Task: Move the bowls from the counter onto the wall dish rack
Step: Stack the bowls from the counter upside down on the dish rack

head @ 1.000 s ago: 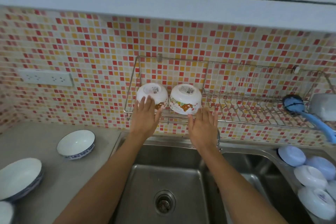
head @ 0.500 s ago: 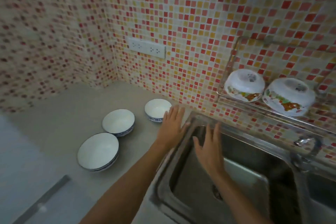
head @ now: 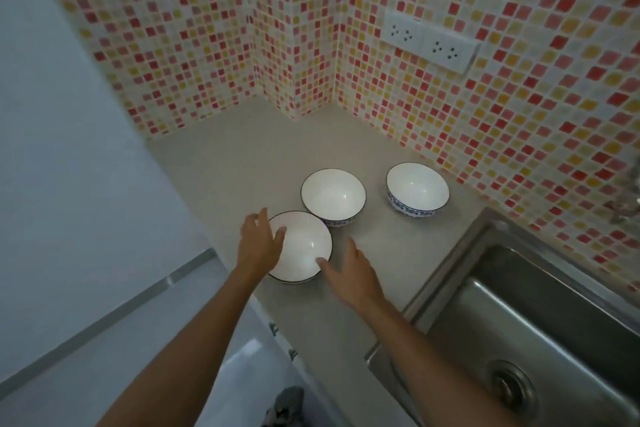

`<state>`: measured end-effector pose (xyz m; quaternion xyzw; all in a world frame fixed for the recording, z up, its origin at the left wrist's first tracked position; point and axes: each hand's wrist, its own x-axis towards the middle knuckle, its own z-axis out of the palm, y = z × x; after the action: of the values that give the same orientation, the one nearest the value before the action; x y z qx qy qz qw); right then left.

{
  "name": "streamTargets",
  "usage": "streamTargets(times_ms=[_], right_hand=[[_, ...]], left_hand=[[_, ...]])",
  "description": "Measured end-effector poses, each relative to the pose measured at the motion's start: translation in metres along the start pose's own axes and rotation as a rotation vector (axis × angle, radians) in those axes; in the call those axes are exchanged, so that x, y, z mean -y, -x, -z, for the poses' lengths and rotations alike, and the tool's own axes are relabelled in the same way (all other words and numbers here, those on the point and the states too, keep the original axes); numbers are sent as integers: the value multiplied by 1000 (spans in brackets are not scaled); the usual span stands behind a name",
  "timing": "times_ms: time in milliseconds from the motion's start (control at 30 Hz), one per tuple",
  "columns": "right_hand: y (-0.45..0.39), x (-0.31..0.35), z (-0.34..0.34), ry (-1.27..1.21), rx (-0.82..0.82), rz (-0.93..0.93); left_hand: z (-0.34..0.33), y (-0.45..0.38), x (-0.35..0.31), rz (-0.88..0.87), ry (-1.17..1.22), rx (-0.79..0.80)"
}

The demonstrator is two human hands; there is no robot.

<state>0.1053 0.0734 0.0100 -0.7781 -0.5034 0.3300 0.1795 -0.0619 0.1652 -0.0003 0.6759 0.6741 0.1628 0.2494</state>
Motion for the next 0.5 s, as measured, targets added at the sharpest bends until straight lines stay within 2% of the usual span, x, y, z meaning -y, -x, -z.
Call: streamTargets(times_ms=[100, 233, 500], right_hand=[[-6, 8, -18, -69, 67, -43], [-11, 12, -32, -184, 57, -118], [4, -4, -23, -409, -32, -254]], left_hand=[[-3, -2, 16, 127, 61, 71], [-4, -4, 26, 178, 200, 190], [-9, 23, -8, 345, 538, 193]])
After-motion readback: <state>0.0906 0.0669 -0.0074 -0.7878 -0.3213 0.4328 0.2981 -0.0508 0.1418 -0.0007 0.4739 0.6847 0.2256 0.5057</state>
